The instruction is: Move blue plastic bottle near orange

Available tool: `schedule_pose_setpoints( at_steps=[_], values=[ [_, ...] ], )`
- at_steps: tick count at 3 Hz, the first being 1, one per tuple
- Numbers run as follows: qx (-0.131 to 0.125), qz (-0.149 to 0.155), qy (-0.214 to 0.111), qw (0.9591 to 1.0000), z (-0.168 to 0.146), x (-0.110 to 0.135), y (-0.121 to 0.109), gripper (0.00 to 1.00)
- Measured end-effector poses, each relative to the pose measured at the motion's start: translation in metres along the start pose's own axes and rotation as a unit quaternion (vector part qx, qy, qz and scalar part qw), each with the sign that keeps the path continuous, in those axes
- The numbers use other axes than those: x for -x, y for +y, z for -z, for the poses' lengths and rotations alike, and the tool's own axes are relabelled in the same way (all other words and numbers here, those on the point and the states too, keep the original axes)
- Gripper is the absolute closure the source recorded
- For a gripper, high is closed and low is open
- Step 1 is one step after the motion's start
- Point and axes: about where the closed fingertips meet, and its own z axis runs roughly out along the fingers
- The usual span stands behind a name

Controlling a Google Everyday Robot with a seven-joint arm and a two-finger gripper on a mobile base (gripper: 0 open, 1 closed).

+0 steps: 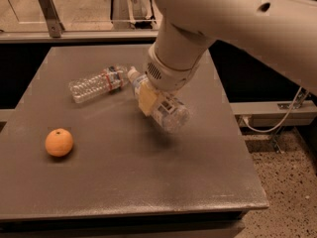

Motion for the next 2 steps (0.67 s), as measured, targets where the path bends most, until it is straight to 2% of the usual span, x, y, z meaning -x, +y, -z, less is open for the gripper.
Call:
schedule_pose_setpoints(
  at_steps=[1,2],
  values=[
    [0.048,0.032,0.041,0.9975,-0.034,-0.028,0.048,1.0],
    [0.103,0.057,0.068,0.9907,-0.061,-0.039,0.091,1.0]
  ],
)
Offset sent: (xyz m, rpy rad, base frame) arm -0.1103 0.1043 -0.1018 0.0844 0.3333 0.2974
